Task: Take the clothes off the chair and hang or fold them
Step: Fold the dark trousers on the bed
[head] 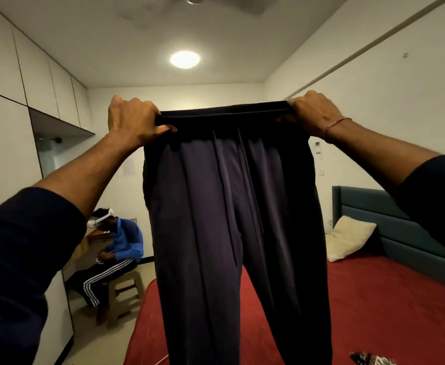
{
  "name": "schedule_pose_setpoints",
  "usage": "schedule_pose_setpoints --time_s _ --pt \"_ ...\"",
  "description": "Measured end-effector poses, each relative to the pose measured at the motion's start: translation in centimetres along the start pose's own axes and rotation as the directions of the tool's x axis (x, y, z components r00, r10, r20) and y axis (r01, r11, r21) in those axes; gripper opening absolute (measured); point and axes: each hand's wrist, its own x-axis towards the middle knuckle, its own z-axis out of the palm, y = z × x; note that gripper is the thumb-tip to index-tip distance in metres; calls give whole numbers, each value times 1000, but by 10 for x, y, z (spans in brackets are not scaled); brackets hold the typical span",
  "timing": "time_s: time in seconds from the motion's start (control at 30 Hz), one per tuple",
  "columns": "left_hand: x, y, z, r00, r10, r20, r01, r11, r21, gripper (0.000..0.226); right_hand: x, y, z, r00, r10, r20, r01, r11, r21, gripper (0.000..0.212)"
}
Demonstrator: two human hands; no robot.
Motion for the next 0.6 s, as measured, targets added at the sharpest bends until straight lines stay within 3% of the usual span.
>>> schedule_pose_setpoints --time_s 0.3,0.4,0.47,0.53,0.6 --pt "15 -18 -12 981 -194 -4 194 981 -4 77 17 -13 -15 998 -28 -50 30 999 25 56" --pt "15 -21 -11 967 -239 92 244 968 -55 81 14 -19 -16 984 -158 -83 161 986 38 53" --pt "8 -27 -5 948 -265 177 284 954 -94 87 4 -24 -16 913 -399 -82 401 916 11 47" --pt "-1 -32 4 934 -273 231 304 946 -111 88 -5 -28 -13 772 -634 -33 626 769 -130 50" --pt "-8 -31 12 936 -258 239 288 953 -98 85 -13 -38 -13 699 -710 87 703 658 -270 60"
